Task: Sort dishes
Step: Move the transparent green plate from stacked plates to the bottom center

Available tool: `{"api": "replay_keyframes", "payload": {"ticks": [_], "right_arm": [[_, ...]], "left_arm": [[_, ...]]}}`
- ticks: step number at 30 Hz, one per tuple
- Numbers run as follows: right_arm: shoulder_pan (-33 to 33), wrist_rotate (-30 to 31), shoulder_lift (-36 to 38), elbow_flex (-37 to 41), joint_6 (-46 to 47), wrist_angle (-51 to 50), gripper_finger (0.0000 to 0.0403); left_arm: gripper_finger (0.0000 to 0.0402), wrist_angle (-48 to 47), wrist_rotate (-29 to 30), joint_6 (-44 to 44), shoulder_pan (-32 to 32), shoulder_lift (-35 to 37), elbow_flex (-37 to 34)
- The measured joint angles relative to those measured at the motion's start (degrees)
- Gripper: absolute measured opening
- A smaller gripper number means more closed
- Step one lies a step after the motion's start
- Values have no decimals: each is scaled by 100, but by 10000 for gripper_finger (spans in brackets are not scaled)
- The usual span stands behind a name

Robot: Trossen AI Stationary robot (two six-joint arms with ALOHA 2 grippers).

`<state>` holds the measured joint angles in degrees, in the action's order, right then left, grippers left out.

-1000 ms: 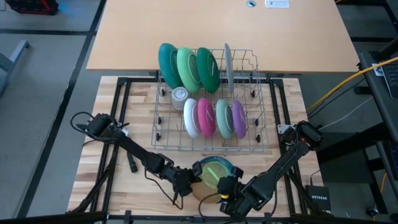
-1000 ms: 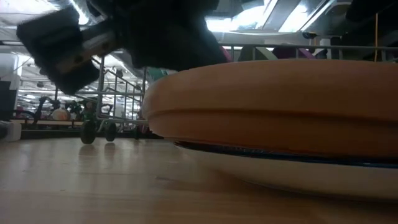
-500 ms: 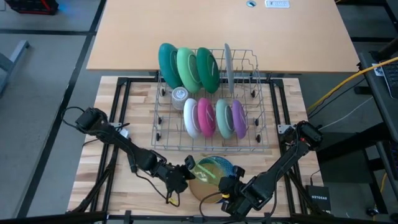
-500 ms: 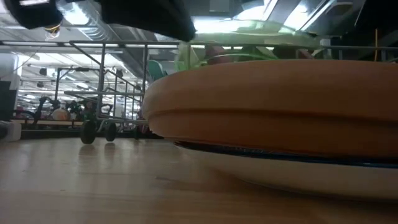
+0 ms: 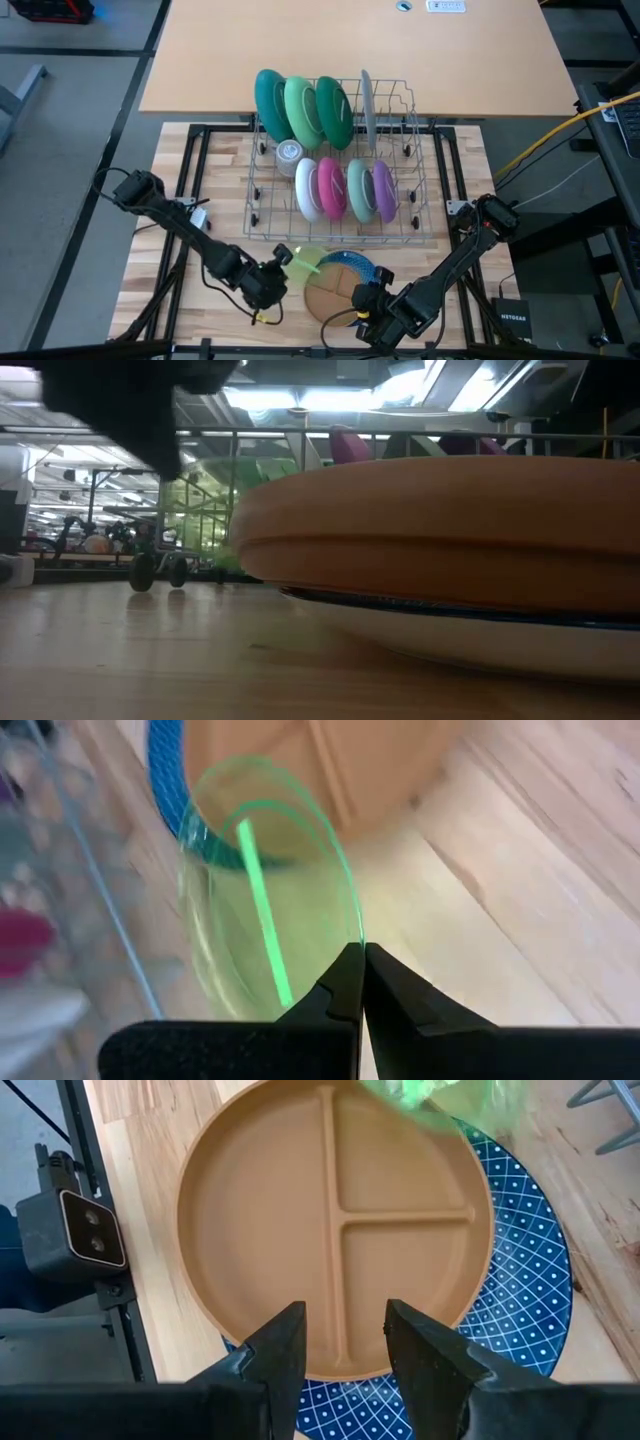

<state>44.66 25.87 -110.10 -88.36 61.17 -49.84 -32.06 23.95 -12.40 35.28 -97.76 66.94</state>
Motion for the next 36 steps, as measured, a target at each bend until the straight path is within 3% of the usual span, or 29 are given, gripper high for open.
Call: {"api": "replay_keyframes", "payload": {"ticks": [8, 18, 36], "right_arm": [[0, 0, 0, 0, 0, 1, 144], [0, 0, 0, 0, 0, 18, 144], [-2, -2, 0, 0, 0, 37, 144]], "left_arm": [[0, -883, -16, 1195, 372, -14, 0], [0, -895, -678, 1449, 539, -20, 0], [0, -852, -838, 2507, 517, -219, 0]]}}
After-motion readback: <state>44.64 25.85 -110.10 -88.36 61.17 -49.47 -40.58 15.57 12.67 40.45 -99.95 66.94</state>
